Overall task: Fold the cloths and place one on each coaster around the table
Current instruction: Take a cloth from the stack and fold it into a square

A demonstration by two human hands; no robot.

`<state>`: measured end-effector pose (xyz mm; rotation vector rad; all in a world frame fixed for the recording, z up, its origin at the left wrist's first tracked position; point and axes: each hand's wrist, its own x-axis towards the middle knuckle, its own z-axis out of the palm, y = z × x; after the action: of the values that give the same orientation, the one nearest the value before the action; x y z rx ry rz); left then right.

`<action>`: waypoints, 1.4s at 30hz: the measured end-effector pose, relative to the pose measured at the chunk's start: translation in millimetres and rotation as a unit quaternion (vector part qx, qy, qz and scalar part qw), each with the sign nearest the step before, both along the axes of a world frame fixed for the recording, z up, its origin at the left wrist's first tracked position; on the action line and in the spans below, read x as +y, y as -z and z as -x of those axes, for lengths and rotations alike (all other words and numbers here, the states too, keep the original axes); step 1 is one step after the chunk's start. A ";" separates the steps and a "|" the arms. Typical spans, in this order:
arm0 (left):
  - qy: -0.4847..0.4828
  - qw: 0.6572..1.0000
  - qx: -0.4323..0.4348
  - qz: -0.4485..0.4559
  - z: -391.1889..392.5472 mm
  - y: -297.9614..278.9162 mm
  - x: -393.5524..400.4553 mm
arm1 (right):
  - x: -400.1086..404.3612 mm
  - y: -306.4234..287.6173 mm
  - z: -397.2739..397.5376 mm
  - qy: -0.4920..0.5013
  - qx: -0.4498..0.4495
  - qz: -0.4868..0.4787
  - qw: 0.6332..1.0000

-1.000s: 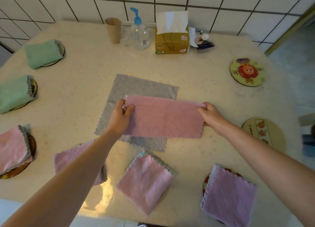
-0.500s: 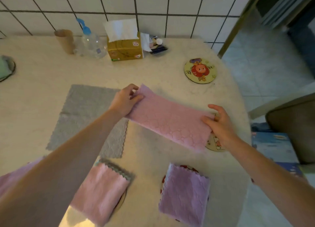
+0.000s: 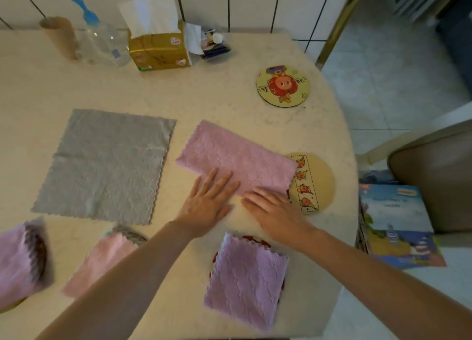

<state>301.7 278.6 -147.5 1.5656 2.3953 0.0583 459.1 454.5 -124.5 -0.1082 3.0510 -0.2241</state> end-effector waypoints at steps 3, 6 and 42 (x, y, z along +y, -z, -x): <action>-0.035 0.999 0.006 0.021 8.7 -1.2 -11.2 | 10.4 -1.3 -3.0 -0.040 -0.014 -0.018 0.999; -0.112 0.993 -0.003 0.038 21.5 -3.8 -25.7 | 24.5 -11.0 -12.3 -0.069 -0.008 -0.027 0.997; -0.432 0.749 -0.461 -0.200 22.9 -53.3 -29.2 | -12.7 -36.7 74.6 0.294 -0.063 0.430 0.851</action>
<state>278.8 249.4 -94.2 0.1689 2.0195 1.2586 384.5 441.8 -87.8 0.7560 2.4952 -1.5275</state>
